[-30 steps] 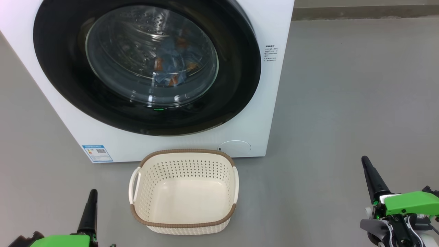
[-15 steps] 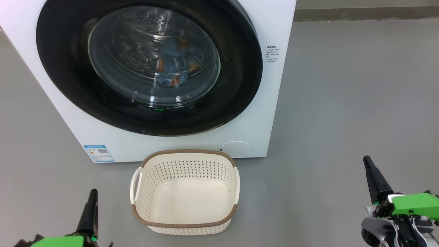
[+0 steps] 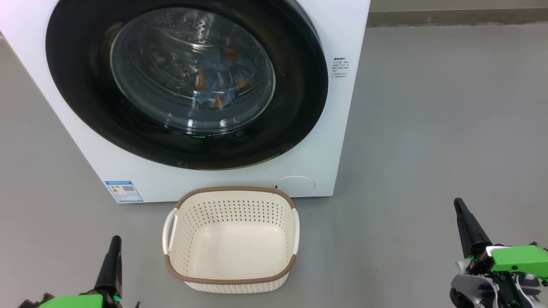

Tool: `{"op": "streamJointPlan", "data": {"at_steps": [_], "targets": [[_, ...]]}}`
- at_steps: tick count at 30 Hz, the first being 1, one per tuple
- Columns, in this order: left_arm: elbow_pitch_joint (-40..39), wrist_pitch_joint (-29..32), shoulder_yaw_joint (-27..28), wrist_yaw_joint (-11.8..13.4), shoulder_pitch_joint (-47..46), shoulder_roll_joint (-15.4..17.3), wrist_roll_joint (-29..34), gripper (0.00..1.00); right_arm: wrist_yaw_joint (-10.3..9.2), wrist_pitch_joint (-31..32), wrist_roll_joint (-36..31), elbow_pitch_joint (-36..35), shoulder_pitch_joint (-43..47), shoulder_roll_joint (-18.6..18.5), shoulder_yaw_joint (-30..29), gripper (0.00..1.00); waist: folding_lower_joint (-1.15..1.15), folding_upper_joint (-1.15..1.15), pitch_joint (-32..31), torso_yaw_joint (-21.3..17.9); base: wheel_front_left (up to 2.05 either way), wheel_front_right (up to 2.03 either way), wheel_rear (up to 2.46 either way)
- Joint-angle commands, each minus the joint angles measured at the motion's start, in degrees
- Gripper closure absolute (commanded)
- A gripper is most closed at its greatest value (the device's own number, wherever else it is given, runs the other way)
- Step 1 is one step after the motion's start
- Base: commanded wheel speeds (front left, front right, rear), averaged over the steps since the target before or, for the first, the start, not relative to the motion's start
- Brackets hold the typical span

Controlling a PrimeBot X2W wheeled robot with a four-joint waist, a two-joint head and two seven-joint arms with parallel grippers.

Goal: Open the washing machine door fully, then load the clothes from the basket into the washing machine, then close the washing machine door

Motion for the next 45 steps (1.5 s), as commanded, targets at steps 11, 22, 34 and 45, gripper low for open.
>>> {"op": "streamJointPlan", "data": {"at_steps": [11,22,34,45], "targets": [[-1.79,0.37,1.84,-0.38,-1.41,0.53,-0.49,1.00,0.02,0.33,0.34,-1.71,-0.86,-0.48,1.02,1.00,0.00,0.00,0.00,0.00,0.00,0.00,0.00],[-1.79,0.37,1.83,-0.38,-1.41,0.53,-0.50,1.00,0.02,0.35,0.31,-1.71,-0.87,-0.46,0.99,1.00,0.00,0.00,0.00,0.00,0.00,0.00,0.00],[-1.79,0.36,1.83,-0.38,-1.41,0.53,-0.50,1.00,0.02,0.37,0.30,-1.71,-0.87,-0.44,0.97,1.00,0.00,0.00,0.00,0.00,0.00,0.00,0.00],[-1.79,0.36,1.82,-0.38,-1.41,0.53,-0.50,1.00,0.02,0.38,0.28,-1.71,-0.87,-0.43,0.95,1.00,0.00,0.00,0.00,0.00,0.00,0.00,0.00]]}}
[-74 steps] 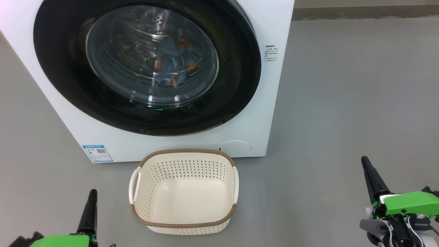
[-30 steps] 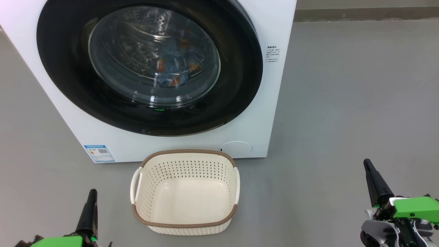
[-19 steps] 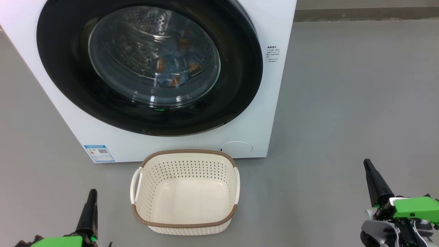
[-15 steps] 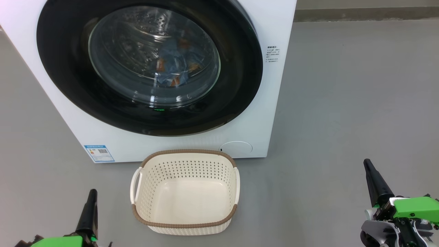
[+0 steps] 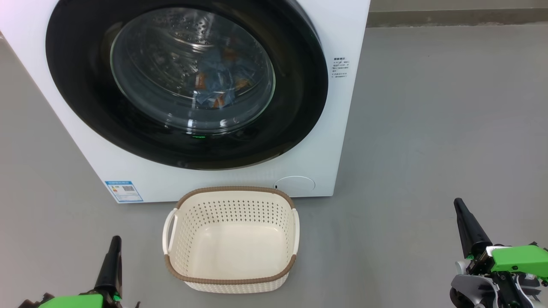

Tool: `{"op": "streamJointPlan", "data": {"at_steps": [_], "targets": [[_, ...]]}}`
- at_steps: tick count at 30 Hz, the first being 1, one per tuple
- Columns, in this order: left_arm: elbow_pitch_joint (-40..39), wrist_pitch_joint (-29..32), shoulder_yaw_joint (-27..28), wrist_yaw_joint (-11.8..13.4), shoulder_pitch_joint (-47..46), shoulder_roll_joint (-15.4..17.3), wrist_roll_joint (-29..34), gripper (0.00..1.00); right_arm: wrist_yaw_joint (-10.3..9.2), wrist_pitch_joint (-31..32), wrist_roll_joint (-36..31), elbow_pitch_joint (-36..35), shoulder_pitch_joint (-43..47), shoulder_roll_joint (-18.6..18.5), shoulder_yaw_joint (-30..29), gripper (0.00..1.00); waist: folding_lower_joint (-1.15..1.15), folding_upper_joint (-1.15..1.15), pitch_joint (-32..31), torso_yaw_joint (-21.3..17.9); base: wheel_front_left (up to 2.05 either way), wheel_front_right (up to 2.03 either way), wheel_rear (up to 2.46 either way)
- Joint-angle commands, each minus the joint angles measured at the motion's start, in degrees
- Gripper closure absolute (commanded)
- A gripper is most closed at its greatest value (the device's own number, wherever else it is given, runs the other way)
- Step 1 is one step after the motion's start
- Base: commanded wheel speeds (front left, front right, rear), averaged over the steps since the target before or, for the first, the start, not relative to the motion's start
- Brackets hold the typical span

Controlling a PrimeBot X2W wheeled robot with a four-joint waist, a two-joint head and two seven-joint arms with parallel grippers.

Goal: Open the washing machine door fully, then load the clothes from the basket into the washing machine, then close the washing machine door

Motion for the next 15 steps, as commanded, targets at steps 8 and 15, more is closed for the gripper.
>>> {"op": "streamJointPlan", "data": {"at_steps": [8,15], "targets": [[-1.80,0.36,1.82,-0.38,-1.41,0.54,-0.49,1.00,0.02,0.24,0.27,-1.71,-0.88,-0.43,1.03,1.00,0.00,0.00,0.00,0.00,0.00,0.00,0.00],[-1.80,0.36,1.82,-0.38,-1.40,0.54,-0.50,1.00,0.02,0.24,0.26,-1.70,-0.88,-0.43,1.02,1.00,0.00,0.00,0.00,0.00,0.00,0.00,0.00]]}}
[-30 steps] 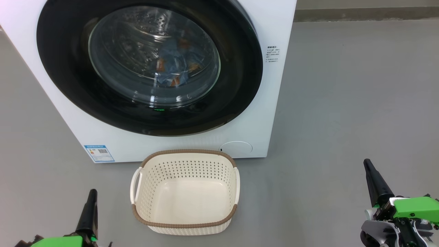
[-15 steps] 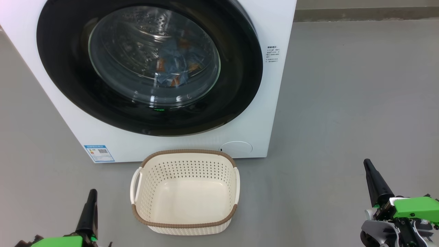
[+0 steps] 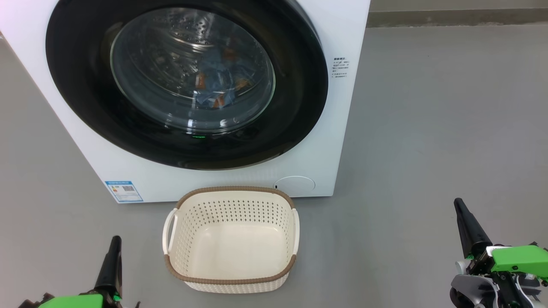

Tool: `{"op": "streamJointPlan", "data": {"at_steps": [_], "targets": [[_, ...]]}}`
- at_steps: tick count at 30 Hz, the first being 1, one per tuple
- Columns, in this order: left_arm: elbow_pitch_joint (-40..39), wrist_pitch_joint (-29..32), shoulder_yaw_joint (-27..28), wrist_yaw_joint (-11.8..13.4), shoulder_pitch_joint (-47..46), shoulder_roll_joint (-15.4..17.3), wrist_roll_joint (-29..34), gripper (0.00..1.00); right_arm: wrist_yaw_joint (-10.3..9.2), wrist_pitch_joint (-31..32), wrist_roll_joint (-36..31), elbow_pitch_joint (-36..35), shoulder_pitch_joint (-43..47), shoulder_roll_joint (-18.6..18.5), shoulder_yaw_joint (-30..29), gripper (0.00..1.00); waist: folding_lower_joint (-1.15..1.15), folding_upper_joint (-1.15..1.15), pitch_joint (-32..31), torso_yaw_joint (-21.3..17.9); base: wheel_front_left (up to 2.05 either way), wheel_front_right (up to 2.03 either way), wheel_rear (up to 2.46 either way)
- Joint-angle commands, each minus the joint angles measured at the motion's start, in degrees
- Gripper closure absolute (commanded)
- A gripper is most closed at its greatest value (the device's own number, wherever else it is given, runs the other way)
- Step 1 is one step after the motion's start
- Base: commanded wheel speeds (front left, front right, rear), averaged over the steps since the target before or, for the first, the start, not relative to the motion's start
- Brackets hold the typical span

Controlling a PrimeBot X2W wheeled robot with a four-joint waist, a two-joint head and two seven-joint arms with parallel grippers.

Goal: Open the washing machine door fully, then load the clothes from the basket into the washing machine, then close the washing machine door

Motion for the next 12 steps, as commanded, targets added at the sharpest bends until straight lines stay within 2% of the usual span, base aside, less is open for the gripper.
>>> {"op": "streamJointPlan", "data": {"at_steps": [1,12], "targets": [[-1.80,0.36,1.82,-0.38,-1.40,0.54,-0.46,1.00,0.02,0.25,0.26,-1.70,-0.88,-0.44,1.03,1.00,0.00,0.00,0.00,0.00,0.00,0.00,0.00],[-1.80,0.35,1.82,-0.38,-1.40,0.54,-0.46,1.00,0.02,0.26,0.25,-1.70,-0.89,-0.43,1.02,1.00,0.00,0.00,0.00,0.00,0.00,0.00,0.00]]}}
